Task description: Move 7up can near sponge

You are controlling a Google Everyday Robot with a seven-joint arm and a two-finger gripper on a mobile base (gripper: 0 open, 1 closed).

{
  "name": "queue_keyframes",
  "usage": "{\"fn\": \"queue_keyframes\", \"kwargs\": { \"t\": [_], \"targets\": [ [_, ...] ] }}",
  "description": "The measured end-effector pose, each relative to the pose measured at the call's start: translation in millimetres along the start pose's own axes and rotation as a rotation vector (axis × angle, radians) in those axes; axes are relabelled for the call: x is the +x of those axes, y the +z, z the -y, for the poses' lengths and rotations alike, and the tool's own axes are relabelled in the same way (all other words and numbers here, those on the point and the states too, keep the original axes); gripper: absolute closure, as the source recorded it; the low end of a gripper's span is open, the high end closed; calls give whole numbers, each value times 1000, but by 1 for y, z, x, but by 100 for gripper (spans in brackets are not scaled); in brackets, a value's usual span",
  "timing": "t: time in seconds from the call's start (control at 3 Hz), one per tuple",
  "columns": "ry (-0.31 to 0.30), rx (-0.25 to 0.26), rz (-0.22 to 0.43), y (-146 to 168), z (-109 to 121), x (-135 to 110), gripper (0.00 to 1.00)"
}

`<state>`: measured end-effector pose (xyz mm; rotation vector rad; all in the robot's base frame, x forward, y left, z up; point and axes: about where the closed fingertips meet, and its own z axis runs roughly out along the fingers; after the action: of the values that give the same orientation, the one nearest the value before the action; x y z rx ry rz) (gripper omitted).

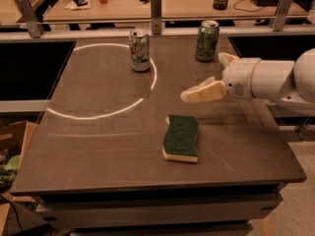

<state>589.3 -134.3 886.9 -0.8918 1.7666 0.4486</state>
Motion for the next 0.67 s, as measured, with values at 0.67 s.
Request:
{"fn": "queue_keyframes", "kwargs": {
  "t": [0.67],
  "targets": [
    [32, -71, 88, 76, -15, -25, 0]
  ]
}}
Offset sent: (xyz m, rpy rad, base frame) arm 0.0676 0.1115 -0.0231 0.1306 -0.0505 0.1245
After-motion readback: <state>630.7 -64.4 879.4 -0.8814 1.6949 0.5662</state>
